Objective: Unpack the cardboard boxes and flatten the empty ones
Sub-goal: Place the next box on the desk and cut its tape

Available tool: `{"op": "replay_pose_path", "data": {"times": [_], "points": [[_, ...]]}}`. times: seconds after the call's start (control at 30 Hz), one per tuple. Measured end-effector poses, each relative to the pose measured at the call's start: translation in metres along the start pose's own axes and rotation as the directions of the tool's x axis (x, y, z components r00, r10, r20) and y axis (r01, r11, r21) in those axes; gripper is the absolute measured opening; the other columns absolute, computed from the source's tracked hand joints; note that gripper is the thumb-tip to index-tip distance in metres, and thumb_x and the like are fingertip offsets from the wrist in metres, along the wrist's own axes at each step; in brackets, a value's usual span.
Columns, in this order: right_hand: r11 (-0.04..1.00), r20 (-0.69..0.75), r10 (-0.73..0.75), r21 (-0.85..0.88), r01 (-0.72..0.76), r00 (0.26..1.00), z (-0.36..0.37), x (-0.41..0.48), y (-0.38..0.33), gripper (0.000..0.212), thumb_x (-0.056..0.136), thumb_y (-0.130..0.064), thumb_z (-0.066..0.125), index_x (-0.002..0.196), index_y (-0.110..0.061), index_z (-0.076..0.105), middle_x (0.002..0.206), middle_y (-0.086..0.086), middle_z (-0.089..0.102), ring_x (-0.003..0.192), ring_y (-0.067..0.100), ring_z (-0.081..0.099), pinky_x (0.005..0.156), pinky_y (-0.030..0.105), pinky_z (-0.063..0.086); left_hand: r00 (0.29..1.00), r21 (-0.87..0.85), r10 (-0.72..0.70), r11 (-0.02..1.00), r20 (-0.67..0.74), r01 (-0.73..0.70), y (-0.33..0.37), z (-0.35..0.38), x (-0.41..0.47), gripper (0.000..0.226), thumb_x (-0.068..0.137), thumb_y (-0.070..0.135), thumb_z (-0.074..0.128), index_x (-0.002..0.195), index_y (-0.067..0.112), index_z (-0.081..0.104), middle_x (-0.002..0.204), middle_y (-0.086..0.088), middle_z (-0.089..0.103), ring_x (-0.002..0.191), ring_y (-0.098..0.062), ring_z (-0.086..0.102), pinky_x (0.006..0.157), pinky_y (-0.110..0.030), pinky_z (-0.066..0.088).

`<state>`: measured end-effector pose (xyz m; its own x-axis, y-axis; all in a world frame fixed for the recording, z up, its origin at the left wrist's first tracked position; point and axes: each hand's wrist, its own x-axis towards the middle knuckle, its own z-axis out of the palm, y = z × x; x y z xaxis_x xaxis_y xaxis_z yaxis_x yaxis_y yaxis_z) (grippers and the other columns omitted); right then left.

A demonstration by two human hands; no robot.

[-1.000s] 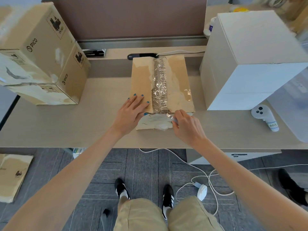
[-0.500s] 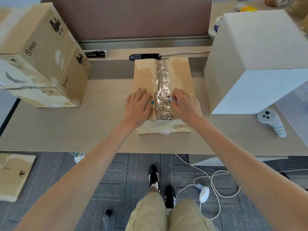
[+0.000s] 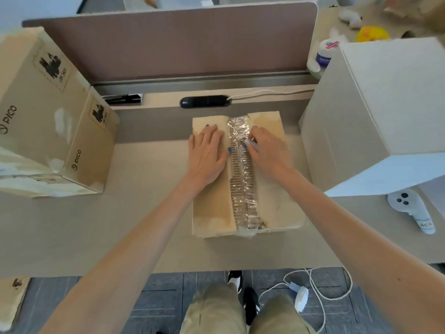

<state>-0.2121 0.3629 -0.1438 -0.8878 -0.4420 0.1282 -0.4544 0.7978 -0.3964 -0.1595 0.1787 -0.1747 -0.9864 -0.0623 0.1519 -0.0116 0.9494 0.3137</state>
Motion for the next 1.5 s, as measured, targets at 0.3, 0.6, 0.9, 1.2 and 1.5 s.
{"op": "replay_pose_path", "data": {"times": [0.3,0.6,0.9,1.2,1.5], "points": [[1.000,-0.014,0.011,-0.018,-0.012,1.000,0.001,0.070,-0.003,0.015,0.098,-0.028,0.046,0.104,-0.015,0.051,0.105,0.002,0.056,0.082,0.028,0.059,0.069,0.038,0.046,0.995,0.050,-0.062,0.997,0.081,0.058,-0.008,0.006,0.030,0.059,0.101,0.046,0.036,0.152,0.017,0.028,0.165,-0.003,0.016,0.152,-0.022,0.009,0.119,-0.059,0.013],[0.999,0.072,0.031,-0.033,-0.028,0.997,-0.005,0.091,-0.004,0.015,0.096,-0.022,0.047,0.102,-0.010,0.055,0.105,0.008,0.063,0.094,0.031,0.057,0.070,0.034,0.036,0.995,0.115,-0.058,0.992,0.086,0.048,-0.017,0.004,0.029,0.066,0.096,0.058,0.023,0.151,0.022,0.031,0.163,0.000,0.020,0.152,-0.020,0.012,0.118,-0.058,0.014],[0.994,0.200,0.077,0.066,-0.092,0.977,-0.016,0.083,-0.006,0.018,0.092,-0.020,0.048,0.102,-0.012,0.060,0.103,0.011,0.065,0.095,0.032,0.056,0.069,0.032,0.037,0.990,0.094,-0.014,0.996,0.140,0.000,-0.027,-0.004,0.014,0.067,0.095,0.064,0.019,0.152,0.030,0.025,0.164,0.007,0.015,0.152,-0.012,0.005,0.120,-0.057,0.007],[0.988,0.407,0.003,0.138,-0.064,0.913,-0.039,0.071,0.003,0.023,0.101,-0.020,0.041,0.093,-0.018,0.063,0.079,0.000,0.066,0.047,0.009,0.065,0.058,0.028,0.053,0.982,0.048,0.073,0.995,0.176,-0.082,-0.037,-0.016,-0.010,0.063,0.097,0.063,0.028,0.151,0.033,0.025,0.162,0.009,0.018,0.151,-0.010,0.008,0.121,-0.054,0.007],[0.965,0.554,-0.031,0.234,-0.120,0.832,-0.049,0.078,0.000,0.031,0.091,-0.006,0.055,0.121,-0.011,0.056,0.111,0.009,0.060,0.084,0.024,0.063,0.065,0.027,0.052,0.998,-0.066,-0.035,0.997,0.058,0.039,-0.017,-0.025,0.012,0.042,0.091,0.047,0.032,0.121,0.023,0.050,0.125,0.007,0.051,0.121,-0.015,0.041,0.111,-0.049,0.027]]}}
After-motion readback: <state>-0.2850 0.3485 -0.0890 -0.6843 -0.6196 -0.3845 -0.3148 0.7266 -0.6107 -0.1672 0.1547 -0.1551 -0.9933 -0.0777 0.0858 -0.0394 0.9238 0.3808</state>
